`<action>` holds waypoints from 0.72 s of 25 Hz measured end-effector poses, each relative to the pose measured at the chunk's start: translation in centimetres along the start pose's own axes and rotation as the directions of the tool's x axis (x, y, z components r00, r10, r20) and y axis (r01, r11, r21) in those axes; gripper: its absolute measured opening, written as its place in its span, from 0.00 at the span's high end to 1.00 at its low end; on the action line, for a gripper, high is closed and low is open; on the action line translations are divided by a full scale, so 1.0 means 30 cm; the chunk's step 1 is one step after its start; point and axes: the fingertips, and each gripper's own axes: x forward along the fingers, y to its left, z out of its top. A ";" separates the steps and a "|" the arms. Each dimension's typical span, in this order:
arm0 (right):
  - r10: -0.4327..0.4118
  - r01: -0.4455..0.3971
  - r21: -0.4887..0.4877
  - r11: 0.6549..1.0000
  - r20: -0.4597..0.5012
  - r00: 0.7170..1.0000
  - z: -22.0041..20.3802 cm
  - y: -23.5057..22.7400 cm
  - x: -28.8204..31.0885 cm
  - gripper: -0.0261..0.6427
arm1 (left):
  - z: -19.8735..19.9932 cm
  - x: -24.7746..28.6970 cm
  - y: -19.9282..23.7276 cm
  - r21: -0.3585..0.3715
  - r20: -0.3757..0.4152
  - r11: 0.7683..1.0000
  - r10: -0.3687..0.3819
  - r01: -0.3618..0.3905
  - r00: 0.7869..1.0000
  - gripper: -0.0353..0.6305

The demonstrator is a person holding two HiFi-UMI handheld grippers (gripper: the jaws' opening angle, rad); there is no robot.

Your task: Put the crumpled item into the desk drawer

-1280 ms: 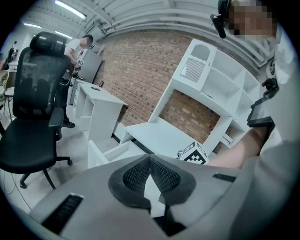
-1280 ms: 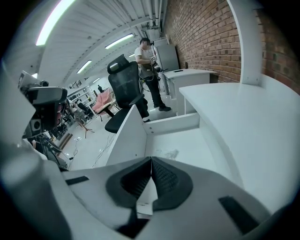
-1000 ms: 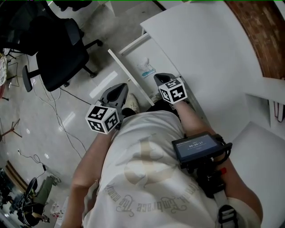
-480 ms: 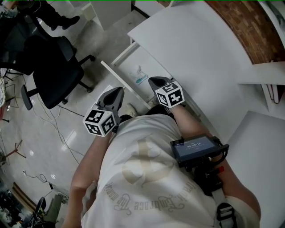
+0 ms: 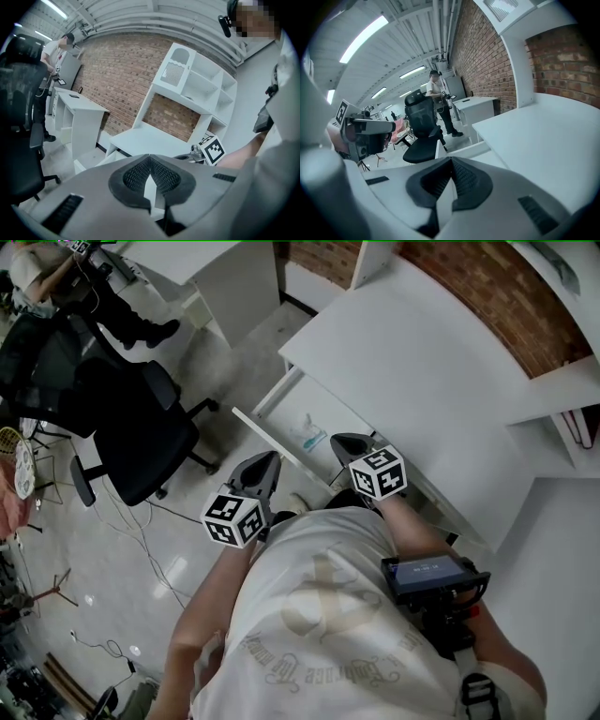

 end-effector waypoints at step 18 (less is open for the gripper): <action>0.054 -0.046 -0.051 0.998 0.158 0.986 0.103 0.089 -0.187 0.93 | 0.031 -0.019 -0.085 0.079 0.033 0.996 -0.031 0.029 0.999 0.92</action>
